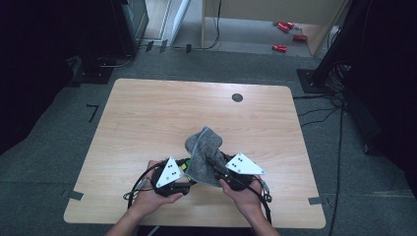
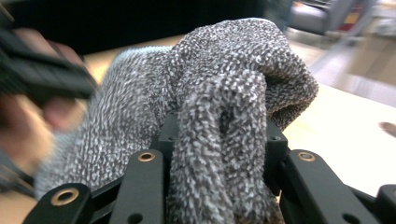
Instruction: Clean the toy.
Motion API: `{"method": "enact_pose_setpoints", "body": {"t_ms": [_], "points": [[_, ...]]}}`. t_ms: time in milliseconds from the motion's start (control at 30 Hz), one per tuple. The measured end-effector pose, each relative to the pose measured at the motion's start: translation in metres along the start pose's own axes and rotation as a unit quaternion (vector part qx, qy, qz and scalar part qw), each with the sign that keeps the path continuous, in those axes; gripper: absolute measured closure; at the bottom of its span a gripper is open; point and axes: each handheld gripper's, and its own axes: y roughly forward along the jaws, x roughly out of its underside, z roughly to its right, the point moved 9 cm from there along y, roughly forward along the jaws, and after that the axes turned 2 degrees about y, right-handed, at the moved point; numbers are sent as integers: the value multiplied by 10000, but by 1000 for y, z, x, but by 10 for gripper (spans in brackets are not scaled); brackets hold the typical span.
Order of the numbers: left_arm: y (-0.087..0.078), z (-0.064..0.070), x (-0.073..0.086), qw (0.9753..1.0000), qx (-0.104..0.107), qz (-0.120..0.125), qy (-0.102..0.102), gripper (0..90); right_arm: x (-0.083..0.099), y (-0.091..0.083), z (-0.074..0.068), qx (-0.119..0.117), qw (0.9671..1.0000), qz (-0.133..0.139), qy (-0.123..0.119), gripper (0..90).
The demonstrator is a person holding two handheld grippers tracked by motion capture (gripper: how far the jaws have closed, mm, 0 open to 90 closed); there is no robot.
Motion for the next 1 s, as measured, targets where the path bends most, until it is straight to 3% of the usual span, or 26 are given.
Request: {"method": "enact_pose_setpoints", "body": {"t_ms": [67,167,200,233,300,367,433,500,567,633,667,767,800,867,900,1000], "points": [[-4,2,-5,9995,76,291,-72,350,-4,-1,-7,-354,9990,102,272,637],[-10,1,-9,9988,-14,498,-15,350,1,1,-5,-422,9971,157,610,644],[-13,-1,-11,9981,-36,619,-48,350,6,3,1,-290,9979,23,572,646],[-15,-2,-14,9974,-36,717,-89,350,14,5,10,0,9989,-221,404,646],[-18,-5,-18,9961,-18,869,-161,350,25,7,20,197,9975,-572,355,644],[-15,-7,-14,9975,-110,693,-54,350,25,5,24,182,9964,-610,557,640],[-10,-8,-6,9987,-201,459,39,350,9,-2,21,32,9969,-330,712,634],[-4,-5,-2,9993,-167,342,24,350,-8,-9,8,-267,9967,-14,770,629],[-1,1,-5,9994,34,347,-16,350,-22,-13,-14,-631,9960,219,594,624],[-3,6,-9,9989,142,437,-50,350,-21,-10,-25,-766,9958,108,483,616],[-4,5,-10,9990,143,417,-93,350,-18,-7,-27,-809,9953,44,538,603],[-4,2,-6,9993,97,352,-115,349,-11,-3,-17,-1003,9900,187,974,605],[-4,1,-5,9992,75,369,-123,349,-8,-2,-13,-960,9908,138,947,618],[-10,0,-13,9964,228,738,-341,350,0,-2,0,-437,9971,-146,602,631],[-14,-2,-17,9951,235,874,-393,350,4,-2,6,-292,9977,-243,568,635],[-22,-9,-21,9926,269,1078,-494,350,6,-4,17,-303,9942,-143,1021,638]]}}
